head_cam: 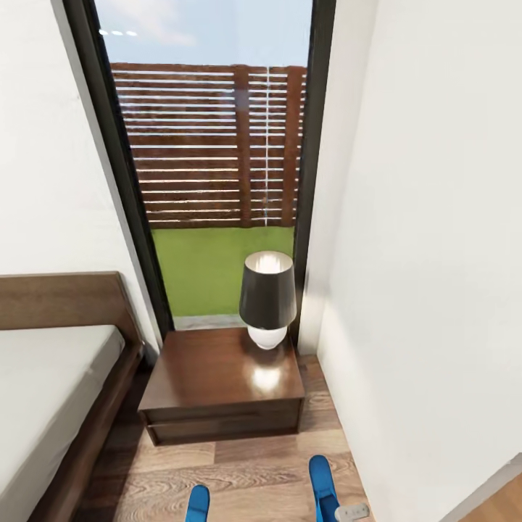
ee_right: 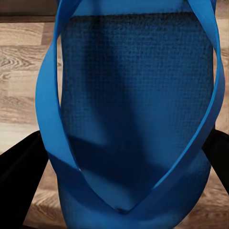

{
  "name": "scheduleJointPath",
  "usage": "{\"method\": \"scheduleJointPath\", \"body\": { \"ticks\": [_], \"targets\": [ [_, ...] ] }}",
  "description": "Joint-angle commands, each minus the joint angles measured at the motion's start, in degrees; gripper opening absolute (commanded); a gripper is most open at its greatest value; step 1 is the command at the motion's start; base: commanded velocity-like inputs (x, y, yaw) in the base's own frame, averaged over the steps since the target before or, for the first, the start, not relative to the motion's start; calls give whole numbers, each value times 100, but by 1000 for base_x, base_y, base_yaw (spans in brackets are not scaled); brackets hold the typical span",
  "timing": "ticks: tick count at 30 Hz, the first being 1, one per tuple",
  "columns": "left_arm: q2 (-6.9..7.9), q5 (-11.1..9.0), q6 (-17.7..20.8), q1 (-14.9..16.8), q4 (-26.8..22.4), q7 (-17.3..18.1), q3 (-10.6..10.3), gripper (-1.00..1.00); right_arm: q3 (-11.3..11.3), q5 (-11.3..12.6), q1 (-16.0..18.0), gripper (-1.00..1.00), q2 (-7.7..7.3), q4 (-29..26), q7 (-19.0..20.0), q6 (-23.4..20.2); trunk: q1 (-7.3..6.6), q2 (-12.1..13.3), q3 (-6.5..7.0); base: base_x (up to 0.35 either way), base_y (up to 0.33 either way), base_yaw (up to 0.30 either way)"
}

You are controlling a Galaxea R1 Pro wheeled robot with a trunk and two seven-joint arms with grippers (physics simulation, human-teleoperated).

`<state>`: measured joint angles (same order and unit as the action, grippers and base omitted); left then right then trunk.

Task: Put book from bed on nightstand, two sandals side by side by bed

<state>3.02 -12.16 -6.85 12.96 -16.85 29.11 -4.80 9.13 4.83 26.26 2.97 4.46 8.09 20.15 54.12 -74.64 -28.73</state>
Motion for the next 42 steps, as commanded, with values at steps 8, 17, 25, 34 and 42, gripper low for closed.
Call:
{"method": "scheduleJointPath", "body": {
  "ticks": [8,17,25,34,42],
  "targets": [
    [6,-49,-27,5,7,6,-48,-100,37,53,11,-100,2,27,26,41,1,-3,-5,148,0,92],
    [6,-49,-27,5,7,5,-48,-100,37,53,11,-100,2,28,26,41,1,-3,-5,5,0,279],
    [6,-49,-27,5,7,6,-48,-100,37,53,11,-100,2,29,26,41,1,-3,-5,0,0,286],
    [6,-49,-27,5,7,5,-48,-100,37,53,11,-100,2,29,26,41,1,-3,-5,0,0,286],
    [6,-49,-27,5,7,7,-48,-100,37,53,11,-100,2,29,26,40,1,-3,-5,0,0,286]
  ]
}}
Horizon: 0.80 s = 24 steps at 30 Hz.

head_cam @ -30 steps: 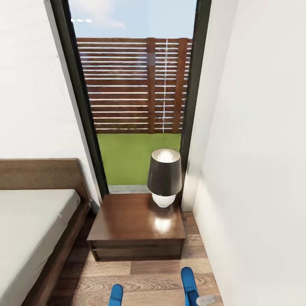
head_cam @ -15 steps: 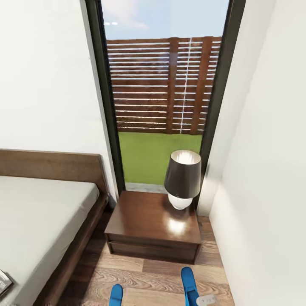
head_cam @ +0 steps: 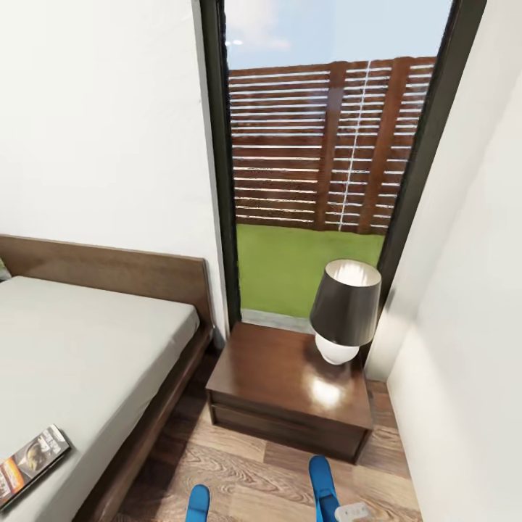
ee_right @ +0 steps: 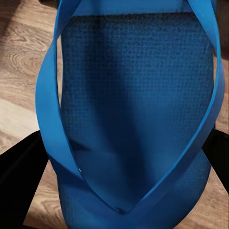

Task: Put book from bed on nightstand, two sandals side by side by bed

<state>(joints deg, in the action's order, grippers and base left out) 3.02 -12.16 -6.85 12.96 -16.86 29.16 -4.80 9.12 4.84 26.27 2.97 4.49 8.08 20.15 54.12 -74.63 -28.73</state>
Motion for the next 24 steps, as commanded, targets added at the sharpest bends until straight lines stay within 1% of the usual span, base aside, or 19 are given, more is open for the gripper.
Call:
{"method": "scheduleJointPath", "body": {
  "ticks": [1,24],
  "targets": [
    [6,-49,-27,5,8,2,-48,-100,37,52,10,-100,2,24,27,41,0,-3,-6,0,0,286],
    [2,-49,-27,5,8,10,-48,-100,37,52,10,-100,2,26,27,42,0,-3,-6,0,0,286]
  ]
}}
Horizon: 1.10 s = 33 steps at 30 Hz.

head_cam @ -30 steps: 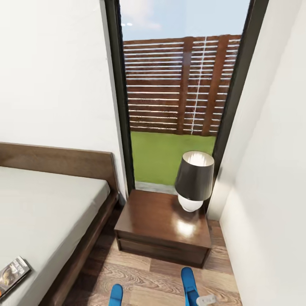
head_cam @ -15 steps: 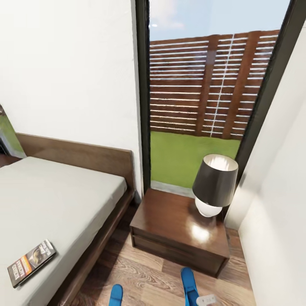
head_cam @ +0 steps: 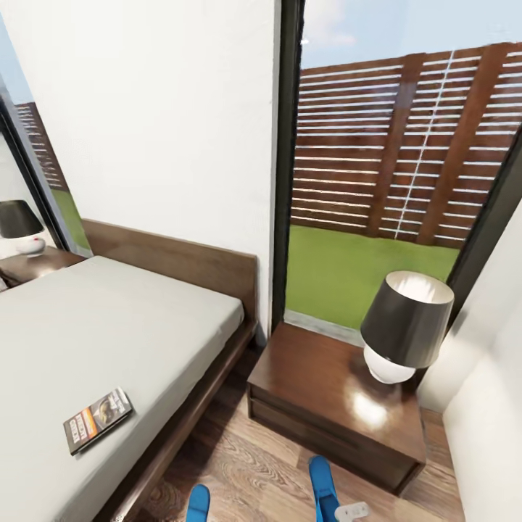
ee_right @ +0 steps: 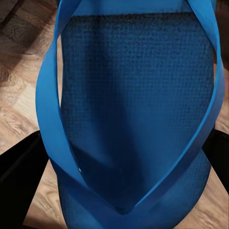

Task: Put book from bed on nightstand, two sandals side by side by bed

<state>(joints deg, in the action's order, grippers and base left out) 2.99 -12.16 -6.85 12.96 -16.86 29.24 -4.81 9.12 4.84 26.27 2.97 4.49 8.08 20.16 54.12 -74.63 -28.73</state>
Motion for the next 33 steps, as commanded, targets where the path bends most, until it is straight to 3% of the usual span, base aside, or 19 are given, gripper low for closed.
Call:
{"method": "scheduleJointPath", "body": {
  "ticks": [1,33],
  "targets": [
    [4,-50,-27,5,8,3,-47,-100,37,52,10,-100,2,26,27,41,0,-3,-5,0,0,286],
    [0,-50,-27,5,8,3,-47,-100,37,52,10,-100,2,26,27,41,0,-3,-5,0,0,286]
  ]
}}
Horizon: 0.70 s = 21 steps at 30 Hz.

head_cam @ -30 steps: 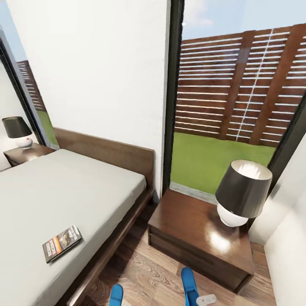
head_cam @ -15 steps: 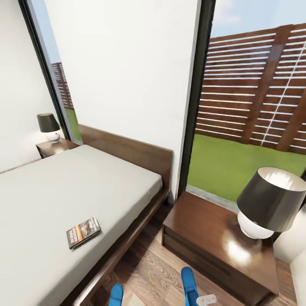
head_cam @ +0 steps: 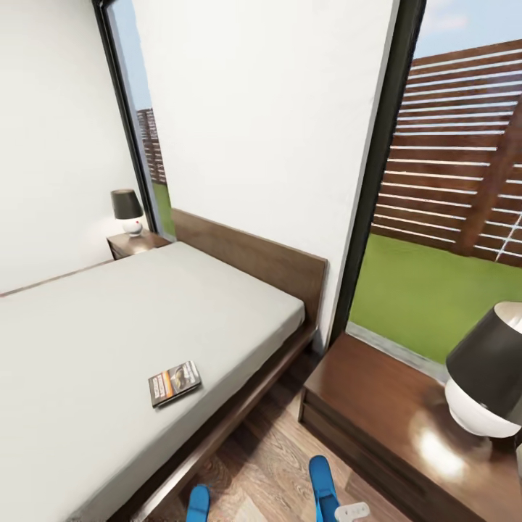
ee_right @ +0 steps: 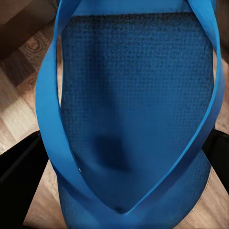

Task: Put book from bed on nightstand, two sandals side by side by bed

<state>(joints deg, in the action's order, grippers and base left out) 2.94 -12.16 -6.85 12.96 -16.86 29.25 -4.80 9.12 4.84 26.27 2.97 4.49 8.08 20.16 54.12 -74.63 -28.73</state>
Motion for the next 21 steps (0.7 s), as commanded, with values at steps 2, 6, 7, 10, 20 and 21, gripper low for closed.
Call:
{"method": "scheduleJointPath", "body": {
  "ticks": [2,6,7,10,20,21],
  "targets": [
    [7,-49,-27,5,8,2,-48,-100,37,52,10,-100,2,26,27,41,0,-3,-6,0,0,286],
    [6,-49,-27,5,8,2,-48,-100,37,52,10,-100,2,26,27,41,0,-3,-6,0,0,286],
    [6,-49,-27,5,8,2,-48,-100,37,52,10,-100,2,26,27,41,0,-3,-6,0,0,286],
    [6,-48,-27,5,8,2,-48,-100,37,52,10,-100,2,26,27,41,0,-3,-6,0,0,286],
    [5,-49,-27,5,8,2,-48,-100,37,52,10,-100,2,26,27,41,0,-3,-6,0,0,285],
    [5,-49,-27,5,8,2,-48,-100,37,52,10,-100,2,26,27,41,0,-3,-6,0,0,244]
  ]
}}
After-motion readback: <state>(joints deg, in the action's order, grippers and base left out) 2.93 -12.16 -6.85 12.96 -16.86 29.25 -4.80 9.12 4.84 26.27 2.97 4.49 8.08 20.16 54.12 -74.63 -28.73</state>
